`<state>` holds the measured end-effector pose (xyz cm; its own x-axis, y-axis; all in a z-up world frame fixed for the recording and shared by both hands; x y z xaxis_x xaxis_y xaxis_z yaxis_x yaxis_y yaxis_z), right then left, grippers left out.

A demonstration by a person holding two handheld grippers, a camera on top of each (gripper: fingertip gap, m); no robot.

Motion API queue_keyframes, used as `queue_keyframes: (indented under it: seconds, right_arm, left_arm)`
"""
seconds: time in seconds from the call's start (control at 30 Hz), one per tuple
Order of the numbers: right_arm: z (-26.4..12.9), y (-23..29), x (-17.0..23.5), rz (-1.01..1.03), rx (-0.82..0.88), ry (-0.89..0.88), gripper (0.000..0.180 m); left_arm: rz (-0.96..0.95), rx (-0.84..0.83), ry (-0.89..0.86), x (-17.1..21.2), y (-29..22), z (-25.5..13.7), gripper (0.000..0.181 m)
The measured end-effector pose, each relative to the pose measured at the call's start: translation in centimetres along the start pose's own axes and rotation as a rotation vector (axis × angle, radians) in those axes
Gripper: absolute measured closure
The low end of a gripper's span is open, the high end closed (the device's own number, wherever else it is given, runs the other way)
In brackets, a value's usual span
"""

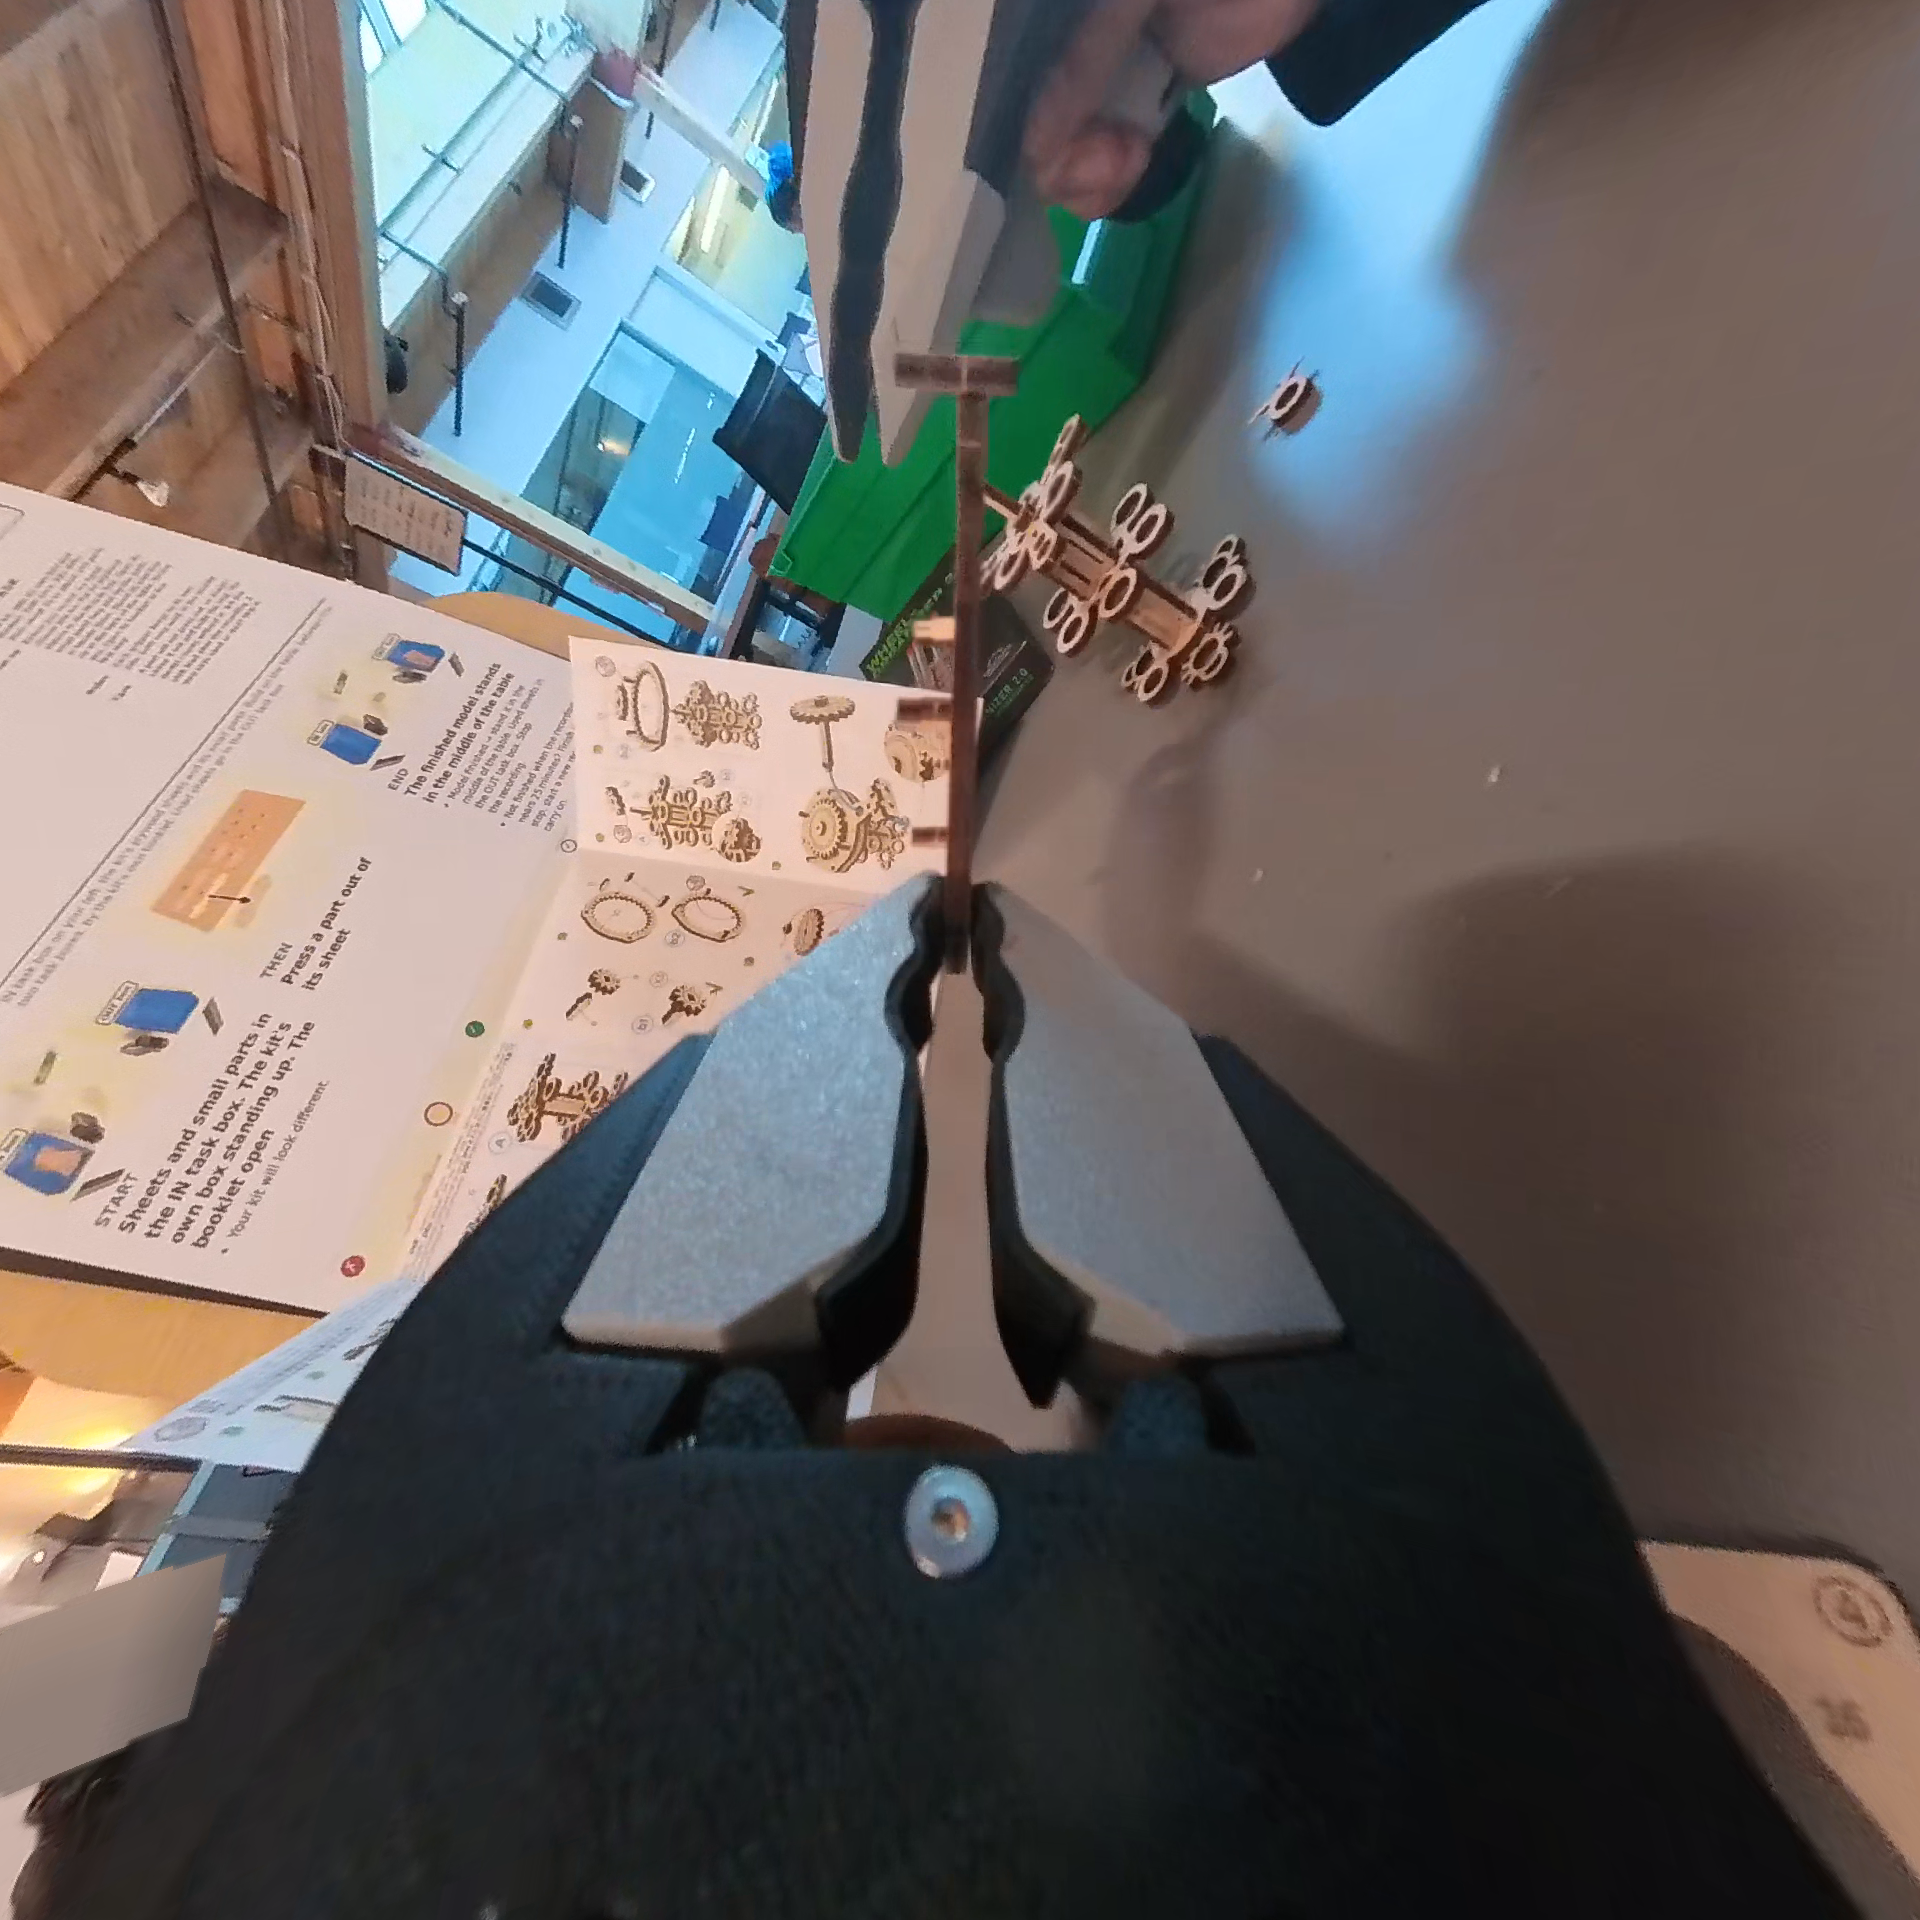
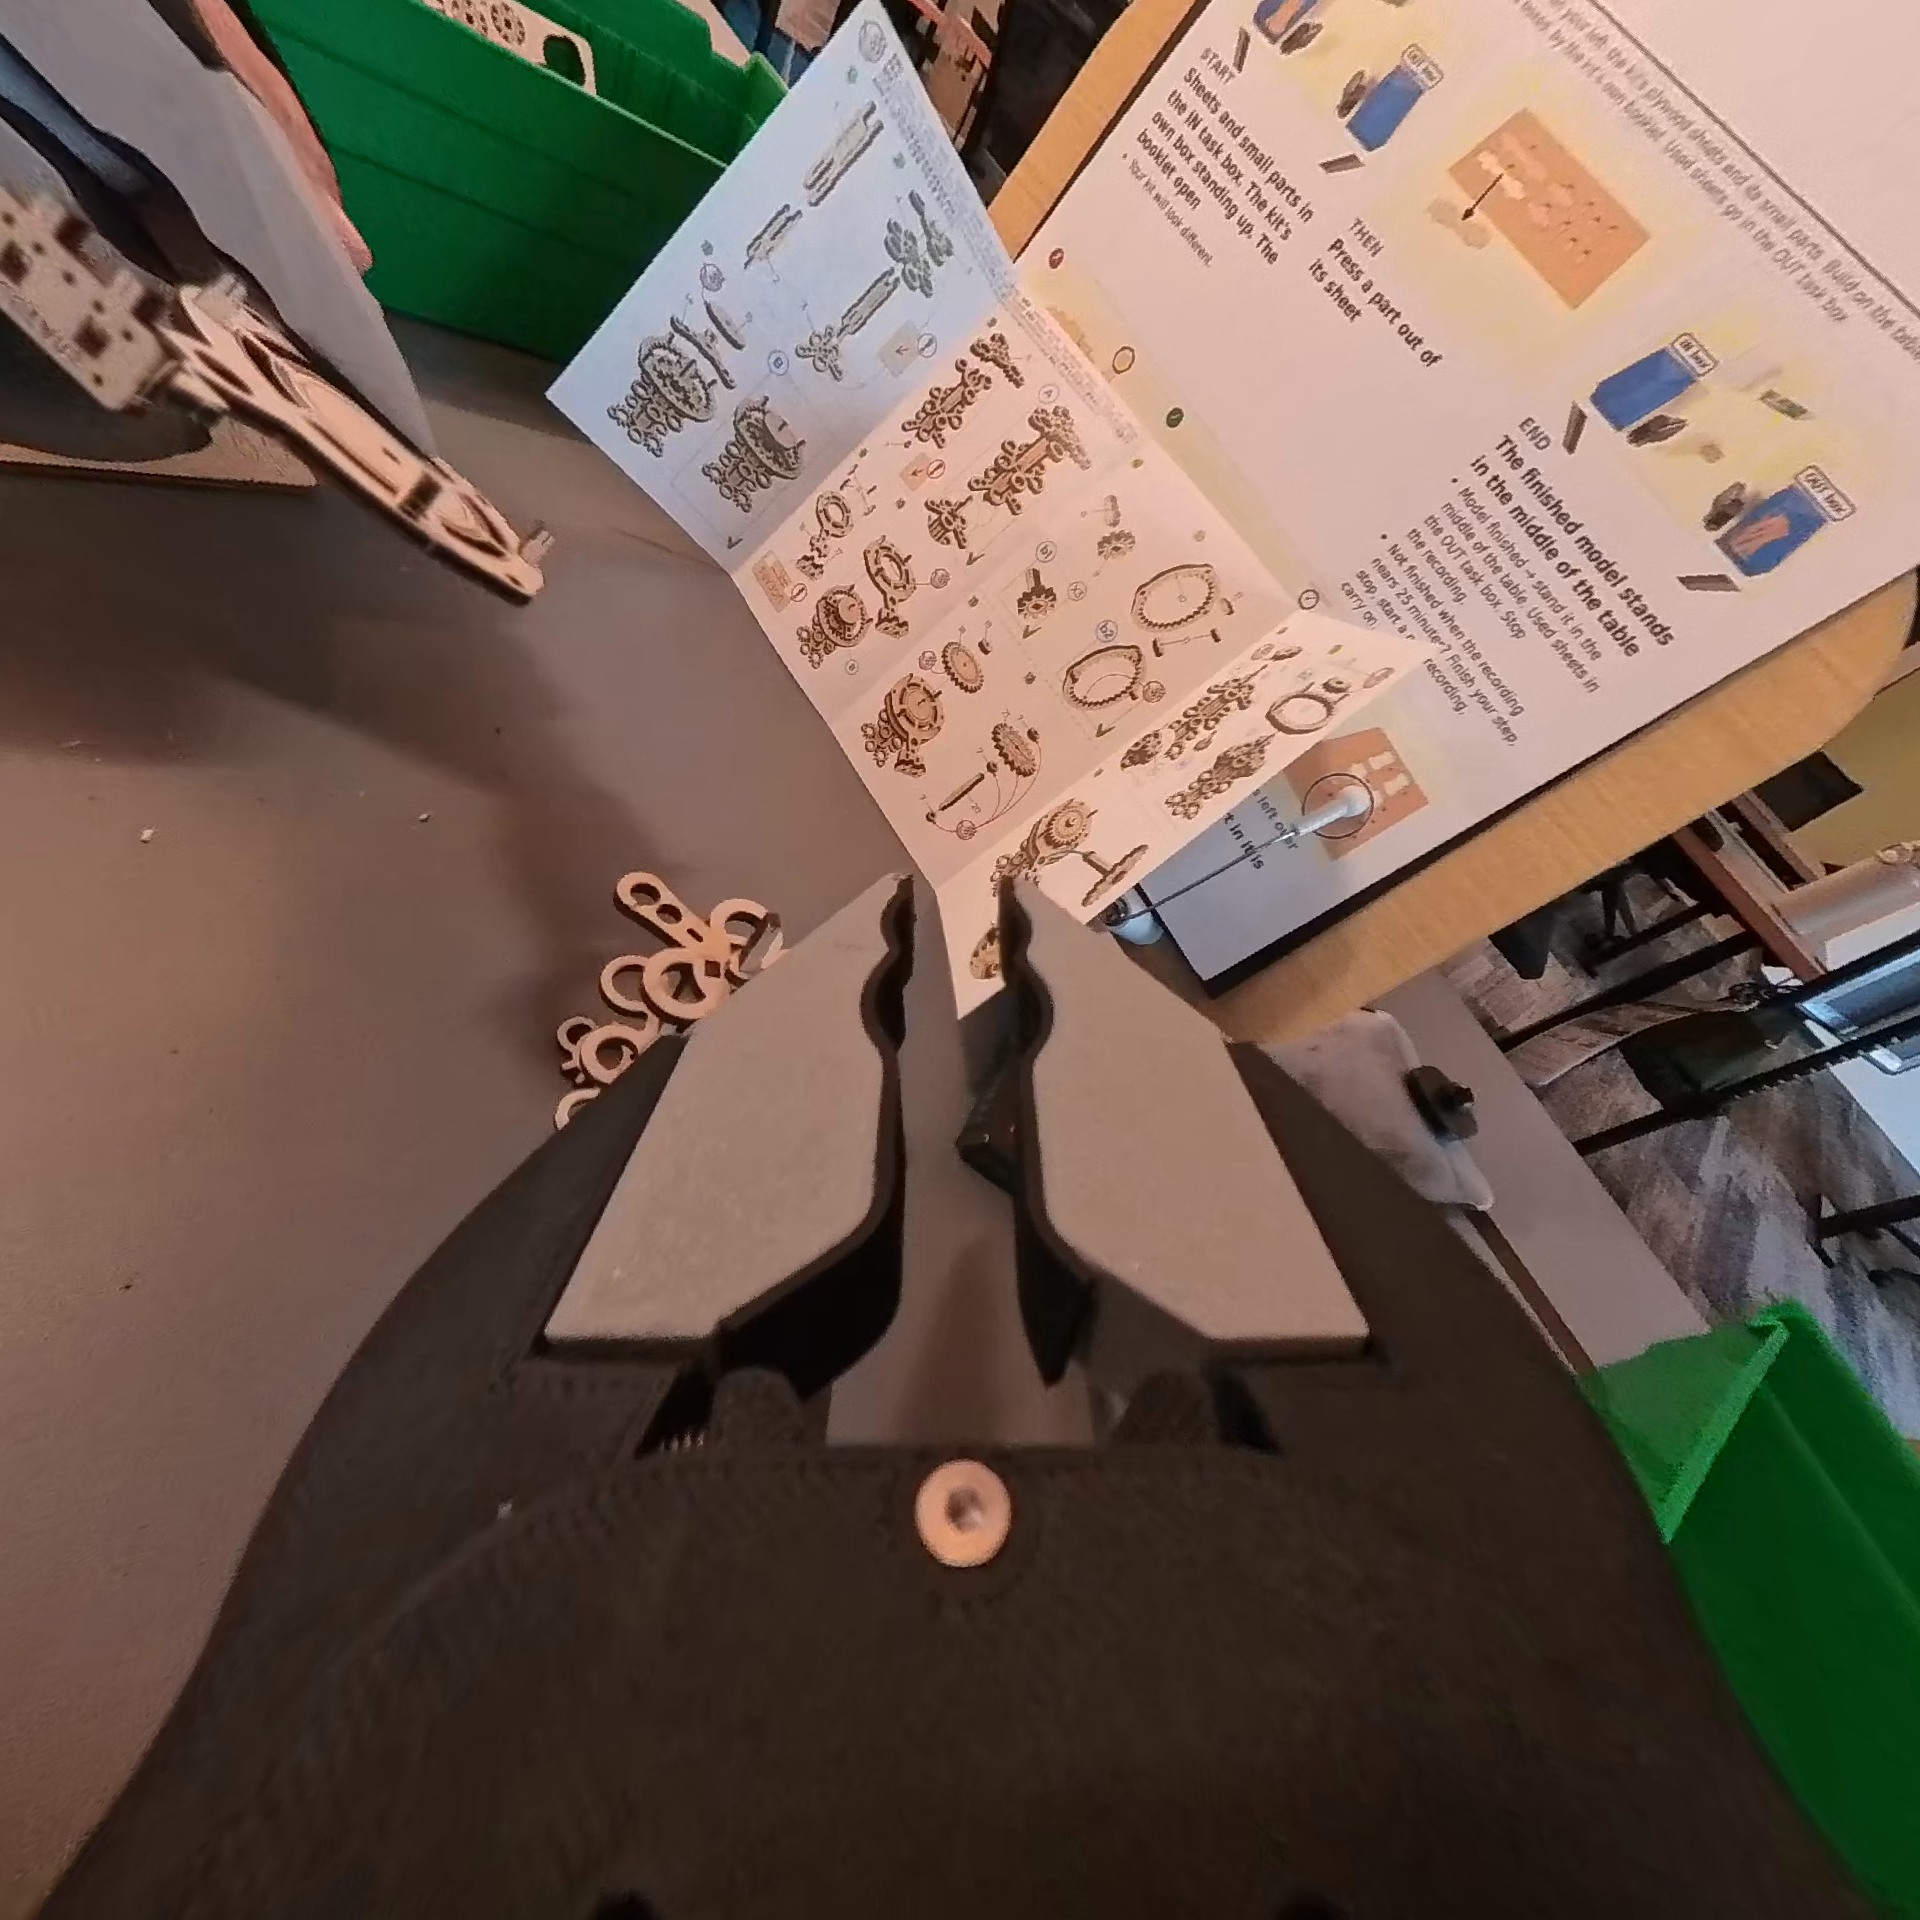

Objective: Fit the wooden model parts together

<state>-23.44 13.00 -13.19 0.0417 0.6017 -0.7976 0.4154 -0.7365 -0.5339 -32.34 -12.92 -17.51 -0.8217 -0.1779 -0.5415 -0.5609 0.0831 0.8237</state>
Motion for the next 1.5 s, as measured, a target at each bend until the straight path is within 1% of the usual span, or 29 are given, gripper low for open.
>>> queue_keyframes:
  seconds: [0.03, 0.3, 0.37, 0.43, 0.57, 0.63, 0.87, 0.97, 1.27, 1.37, 1.4, 1.43, 1.5]
  right_arm:
    - [0.0, 0.0, 0.0, -0.002, -0.001, 0.001, 0.167]
    - [-0.2, 0.0, -0.1, -0.002, 0.012, -0.003, 0.168]
    - [-0.4, -0.1, -0.1, -0.002, 0.014, -0.008, 0.168]
    - [-0.5, -0.1, 0.0, -0.004, 0.015, -0.007, 0.168]
    - [-0.4, -0.1, 0.2, -0.005, 0.006, 0.000, 0.168]
    - [-0.3, 0.0, 0.2, -0.010, 0.002, 0.002, 0.168]
    - [-0.6, -0.1, -0.1, -0.018, 0.027, -0.003, 0.168]
    - [-0.8, -0.3, -0.1, -0.011, 0.039, -0.009, 0.168]
    - [-1.1, -0.6, -0.1, -0.007, 0.060, -0.013, 0.168]
    - [-1.1, -0.7, -0.1, -0.003, 0.063, -0.014, 0.168]
    - [-1.1, -0.7, -0.1, -0.002, 0.062, -0.014, 0.168]
    - [-1.1, -0.7, -0.1, -0.002, 0.061, -0.013, 0.168]
    - [-1.1, -0.7, 0.0, -0.004, 0.060, -0.011, 0.168]
  left_arm:
    - [0.002, 0.002, 0.000, 0.0, -0.1, 0.0, 0.180]
    - [0.026, -0.021, 0.015, -0.1, -0.1, 0.0, 0.181]
    - [0.076, -0.023, 0.057, 0.2, -0.4, 0.1, 0.181]
    - [0.197, -0.024, 0.142, 0.7, -0.9, 0.4, 0.180]
    - [0.511, -0.020, 0.384, 2.3, -1.9, 1.1, 0.181]
    - [0.604, -0.031, 0.443, 2.7, -2.2, 1.3, 0.181]
    - [0.591, 0.023, 0.545, 3.4, -3.1, 2.1, 0.179]
    - [0.594, 0.032, 0.543, 3.2, -3.4, 2.2, 0.177]
    - [0.545, 0.058, 0.525, 3.0, -3.6, 2.1, 0.162]
    - [0.538, 0.059, 0.511, 3.0, -3.5, 1.9, 0.163]
    - [0.527, 0.056, 0.519, 3.1, -3.4, 1.9, 0.167]
    - [0.521, 0.059, 0.521, 3.2, -3.4, 1.8, 0.175]
    - [0.520, 0.058, 0.512, 3.4, -3.3, 1.8, 0.177]
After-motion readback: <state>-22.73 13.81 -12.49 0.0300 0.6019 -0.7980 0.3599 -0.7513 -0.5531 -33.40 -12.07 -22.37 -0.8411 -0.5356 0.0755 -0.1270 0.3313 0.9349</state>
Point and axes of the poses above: each gripper's, where its closed fingertips meet, z out along the fingers, x out of its underside, y = z × x across the jaws, the point moved 9 cm from there along -z, back along the fingers, and after that the axes turned 1 degree about -z, right-handed, at the moved point
